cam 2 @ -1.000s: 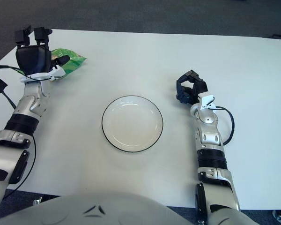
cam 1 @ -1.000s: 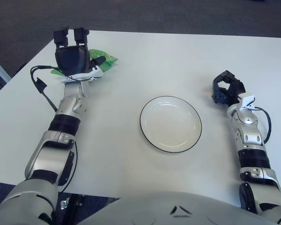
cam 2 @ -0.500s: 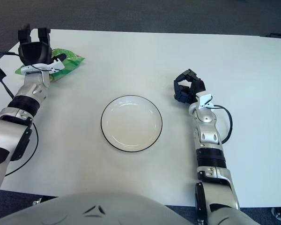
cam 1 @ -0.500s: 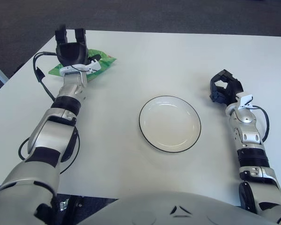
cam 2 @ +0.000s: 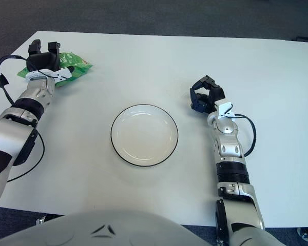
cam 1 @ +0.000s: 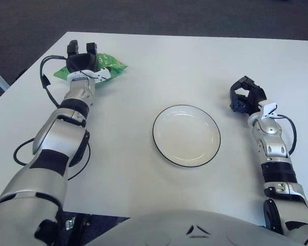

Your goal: Put the snack into the plate.

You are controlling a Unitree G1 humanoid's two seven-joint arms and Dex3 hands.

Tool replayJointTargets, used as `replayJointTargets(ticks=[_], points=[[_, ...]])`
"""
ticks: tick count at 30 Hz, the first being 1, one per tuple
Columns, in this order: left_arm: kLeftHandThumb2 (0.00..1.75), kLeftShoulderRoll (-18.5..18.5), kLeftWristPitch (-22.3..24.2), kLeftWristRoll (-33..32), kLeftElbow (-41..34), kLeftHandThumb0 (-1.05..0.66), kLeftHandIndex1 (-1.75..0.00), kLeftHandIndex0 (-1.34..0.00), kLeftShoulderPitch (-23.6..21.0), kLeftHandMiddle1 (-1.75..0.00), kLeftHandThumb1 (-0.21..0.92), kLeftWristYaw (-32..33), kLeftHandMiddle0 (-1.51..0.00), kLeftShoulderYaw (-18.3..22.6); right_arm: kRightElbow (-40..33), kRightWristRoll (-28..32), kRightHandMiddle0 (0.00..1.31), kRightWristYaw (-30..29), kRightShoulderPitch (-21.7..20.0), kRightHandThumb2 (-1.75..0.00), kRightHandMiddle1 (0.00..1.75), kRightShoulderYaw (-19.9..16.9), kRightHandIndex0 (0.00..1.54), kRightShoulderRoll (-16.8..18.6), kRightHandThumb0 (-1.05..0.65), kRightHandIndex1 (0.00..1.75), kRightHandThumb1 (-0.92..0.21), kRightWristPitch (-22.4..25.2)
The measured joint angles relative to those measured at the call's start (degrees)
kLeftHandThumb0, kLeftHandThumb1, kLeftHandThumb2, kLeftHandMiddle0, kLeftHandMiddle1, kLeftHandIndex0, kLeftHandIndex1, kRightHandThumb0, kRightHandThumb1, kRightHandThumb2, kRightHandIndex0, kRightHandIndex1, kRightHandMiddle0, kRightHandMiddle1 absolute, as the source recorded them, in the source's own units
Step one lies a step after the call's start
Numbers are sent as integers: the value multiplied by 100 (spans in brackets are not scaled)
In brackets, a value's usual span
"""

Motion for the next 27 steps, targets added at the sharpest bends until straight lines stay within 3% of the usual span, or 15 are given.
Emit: replayJointTargets(ticks=[10,22,25,27], points=[[101,-66,212,-216,111,-105,-38,0,-65,-5,92,-588,0,-162,-96,-20,44,0,27,-103,175,29,112,-8,-42,175,-55,86],[97,-86,234,-649,111,-105,-51,0,-65,-7,92,-690,-5,-111,-224,-184,43,-2,73,-102,175,64,111,-26,-41,175,-55,168],[97,-90,218,-737,113,-104,-61,0,-65,-16,92,-693,-12,-109,-232,-187,43,-1,65,-102,175,66,111,-29,-41,175,-55,200],[97,-99,174,-771,156,-105,-68,0,-64,-50,92,-677,-8,-111,-232,-187,43,0,58,-102,175,66,110,-31,-41,175,-56,216]])
